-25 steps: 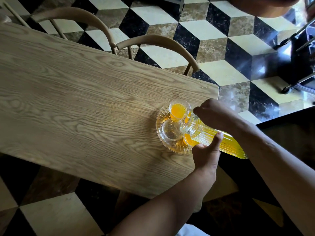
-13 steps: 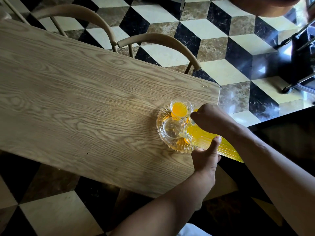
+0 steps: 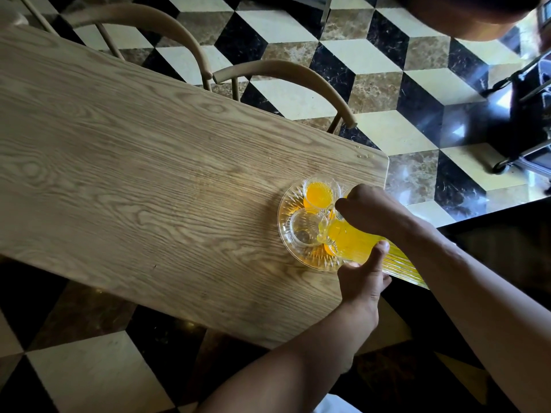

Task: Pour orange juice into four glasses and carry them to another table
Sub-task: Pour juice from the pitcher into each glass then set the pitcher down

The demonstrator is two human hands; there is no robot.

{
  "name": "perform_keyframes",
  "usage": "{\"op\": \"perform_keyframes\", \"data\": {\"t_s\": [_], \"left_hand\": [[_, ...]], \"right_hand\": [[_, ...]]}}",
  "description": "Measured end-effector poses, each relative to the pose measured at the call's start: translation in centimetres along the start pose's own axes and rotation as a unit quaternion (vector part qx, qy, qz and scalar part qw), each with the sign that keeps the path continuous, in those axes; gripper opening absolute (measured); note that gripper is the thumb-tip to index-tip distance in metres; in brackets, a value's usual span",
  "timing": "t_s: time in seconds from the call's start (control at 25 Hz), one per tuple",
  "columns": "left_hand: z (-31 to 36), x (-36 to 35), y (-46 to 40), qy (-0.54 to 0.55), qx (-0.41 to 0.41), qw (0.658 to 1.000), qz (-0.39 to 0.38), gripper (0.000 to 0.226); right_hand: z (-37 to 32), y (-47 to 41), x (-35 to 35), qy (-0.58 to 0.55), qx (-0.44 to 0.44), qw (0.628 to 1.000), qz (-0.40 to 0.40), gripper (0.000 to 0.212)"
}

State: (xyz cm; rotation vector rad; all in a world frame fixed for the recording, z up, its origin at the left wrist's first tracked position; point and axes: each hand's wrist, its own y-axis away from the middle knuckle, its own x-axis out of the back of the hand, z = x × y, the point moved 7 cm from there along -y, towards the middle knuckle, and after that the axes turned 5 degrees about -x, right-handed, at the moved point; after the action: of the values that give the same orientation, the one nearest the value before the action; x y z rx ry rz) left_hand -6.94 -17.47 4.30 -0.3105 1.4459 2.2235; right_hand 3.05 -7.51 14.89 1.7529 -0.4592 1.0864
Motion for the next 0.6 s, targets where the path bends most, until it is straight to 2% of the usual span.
{"op": "perform_keyframes", "data": {"t_s": [0.4,0.6], "left_hand": [[1.1,-0.3,1.1,0.016,0.013,1.0,0.006,0.071],[1.5,-0.6,1.7,0.021,0.026,0.999,0.001,0.083]], "right_hand": [[-0.7,0.0,-0.2,0.018,-0.008,1.0,-0.014,0.032],[-1.4,0.5,0.2,0.034,-0.006,0.999,-0.023,0.028]]}}
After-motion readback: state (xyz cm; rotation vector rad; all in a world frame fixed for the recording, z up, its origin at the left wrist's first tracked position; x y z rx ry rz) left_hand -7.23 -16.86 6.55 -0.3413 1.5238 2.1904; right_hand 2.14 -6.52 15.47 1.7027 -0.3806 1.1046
